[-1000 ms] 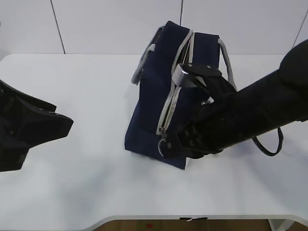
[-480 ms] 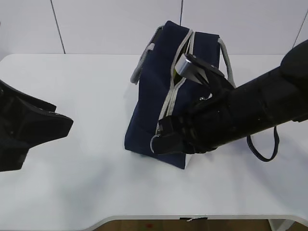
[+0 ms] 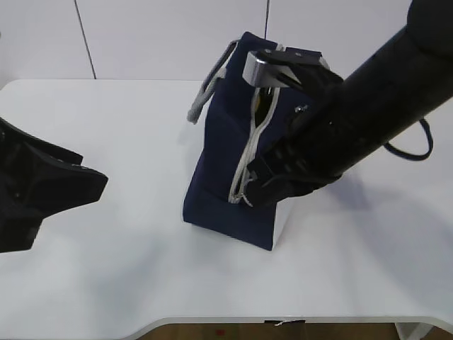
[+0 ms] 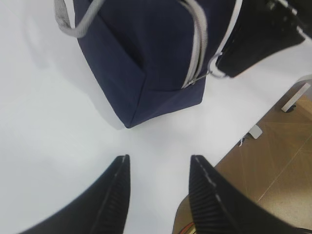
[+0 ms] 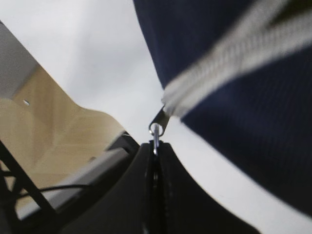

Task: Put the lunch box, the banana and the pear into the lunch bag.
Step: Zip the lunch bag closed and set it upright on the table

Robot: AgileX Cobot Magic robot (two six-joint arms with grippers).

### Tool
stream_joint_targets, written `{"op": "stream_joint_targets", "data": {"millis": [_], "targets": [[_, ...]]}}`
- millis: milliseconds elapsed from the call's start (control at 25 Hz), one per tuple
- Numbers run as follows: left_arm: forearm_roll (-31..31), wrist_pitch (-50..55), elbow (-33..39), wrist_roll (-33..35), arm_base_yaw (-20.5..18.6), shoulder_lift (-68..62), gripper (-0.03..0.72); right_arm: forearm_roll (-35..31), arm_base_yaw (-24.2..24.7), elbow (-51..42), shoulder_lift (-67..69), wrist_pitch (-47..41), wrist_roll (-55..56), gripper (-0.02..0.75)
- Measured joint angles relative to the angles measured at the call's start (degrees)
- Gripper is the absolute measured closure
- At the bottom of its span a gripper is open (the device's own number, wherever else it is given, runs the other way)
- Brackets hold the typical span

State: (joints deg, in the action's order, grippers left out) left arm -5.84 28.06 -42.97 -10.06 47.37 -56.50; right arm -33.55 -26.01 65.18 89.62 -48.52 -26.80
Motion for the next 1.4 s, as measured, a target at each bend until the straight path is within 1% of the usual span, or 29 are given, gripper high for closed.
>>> {"op": "stream_joint_targets", "data": {"millis": [40,160,320,760,880,1160,1400], "targets": [[0.0,0.0,0.0,0.0,0.0,0.0,0.38,2.91,0.0,1.42,0.0,-1.78,1.36,0.731],[0.0,0.0,0.0,0.0,0.0,0.0,0.38,8.78,0.0,5.7,0.08,-5.58,3.35,0.731],[0.0,0.0,0.0,0.0,0.0,0.0,0.38,11.96,0.0,9.58,0.08,-6.72,3.37,0.731],[0.42,0.0,0.0,0.0,0.0,0.0,0.38,13.15,0.0,10.31,0.21,-3.83,-8.21,0.731],[0.42,0.0,0.0,0.0,0.0,0.0,0.38,13.23,0.0,10.74,0.34,-3.23,-9.08,0.731],[0.42,-2.78,0.0,0.0,0.0,-0.11,0.38,13.61,0.0,16.63,0.32,-4.51,-10.85,0.731],[0.42,-7.34,0.0,0.0,0.0,-3.81,0.38,17.04,0.0,20.01,0.32,-5.21,-11.09,0.731]]}}
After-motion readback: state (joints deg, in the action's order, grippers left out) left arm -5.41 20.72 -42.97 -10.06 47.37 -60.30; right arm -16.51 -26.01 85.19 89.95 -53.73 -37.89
